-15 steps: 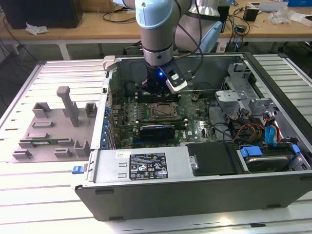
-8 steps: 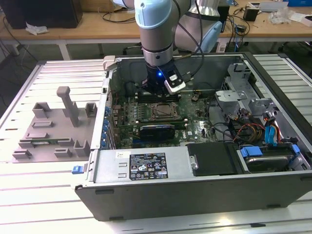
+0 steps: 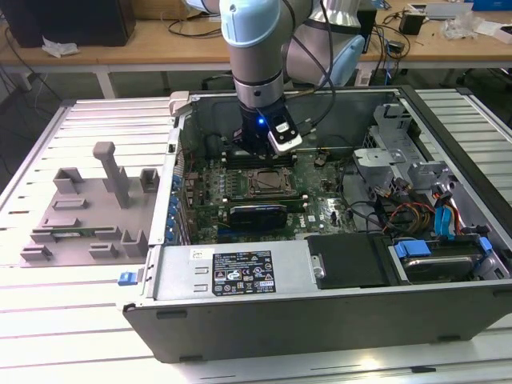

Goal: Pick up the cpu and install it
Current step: 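Install the first cpu locking lever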

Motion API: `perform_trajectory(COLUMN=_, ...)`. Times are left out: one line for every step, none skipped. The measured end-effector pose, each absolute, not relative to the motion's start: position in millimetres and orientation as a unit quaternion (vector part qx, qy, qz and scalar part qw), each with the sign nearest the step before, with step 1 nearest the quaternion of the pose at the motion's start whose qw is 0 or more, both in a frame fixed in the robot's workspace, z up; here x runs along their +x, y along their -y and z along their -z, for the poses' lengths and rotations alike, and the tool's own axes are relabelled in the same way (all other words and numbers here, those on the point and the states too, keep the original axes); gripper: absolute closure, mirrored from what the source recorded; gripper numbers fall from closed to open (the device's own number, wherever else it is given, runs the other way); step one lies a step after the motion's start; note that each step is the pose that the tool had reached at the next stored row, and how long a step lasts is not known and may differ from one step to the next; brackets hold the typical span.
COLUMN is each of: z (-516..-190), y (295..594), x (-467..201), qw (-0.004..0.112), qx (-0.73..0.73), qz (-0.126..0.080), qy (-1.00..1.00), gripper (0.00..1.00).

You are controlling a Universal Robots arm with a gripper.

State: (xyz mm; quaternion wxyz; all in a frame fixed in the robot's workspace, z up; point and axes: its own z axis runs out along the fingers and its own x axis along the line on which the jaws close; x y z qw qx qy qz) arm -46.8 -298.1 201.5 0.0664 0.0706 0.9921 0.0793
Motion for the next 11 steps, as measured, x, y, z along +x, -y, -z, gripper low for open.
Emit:
perform_trajectory(z=-201.2, y=298.1, x=-46.8, qw=0.067, qx=0.074, qz=-0.079, qy=-0.992, gripper=0.89)
perform_trajectory(z=-201.0, y=298.1, x=-46.9, qw=0.067, qx=0.079, qz=-0.079, qy=-0.992, gripper=0.89)
perform_trajectory(z=-200.8, y=298.0, x=-46.9, qw=0.067, qx=0.083, qz=-0.078, qy=-0.991, gripper=0.89)
perform_trajectory(z=-200.6, y=298.0, x=-46.9, qw=0.068, qx=0.089, qz=-0.078, qy=-0.991, gripper=0.89)
perform_trajectory(z=-200.4, y=297.9, x=-46.9, qw=0.068, qx=0.093, qz=-0.078, qy=-0.99, gripper=0.89)
perform_trajectory(z=-200.1, y=297.8, x=-46.9, qw=0.069, qx=0.101, qz=-0.077, qy=-0.99, gripper=0.89)
perform_trajectory(z=-200.0, y=297.7, x=-46.9, qw=0.069, qx=0.105, qz=-0.077, qy=-0.989, gripper=0.89)
perform_trajectory(z=-200.0, y=297.4, x=-46.9, qw=0.069, qx=0.107, qz=-0.077, qy=-0.989, gripper=0.89)
perform_trajectory(z=-200.0, y=297.3, x=-46.9, qw=0.069, qx=0.108, qz=-0.077, qy=-0.989, gripper=0.89)
perform_trajectory(z=-200.0, y=297.3, x=-46.8, qw=0.069, qx=0.108, qz=-0.077, qy=-0.989, gripper=0.89)
perform_trajectory(z=-200.0, y=297.2, x=-46.8, qw=0.069, qx=0.109, qz=-0.077, qy=-0.989, gripper=0.89)
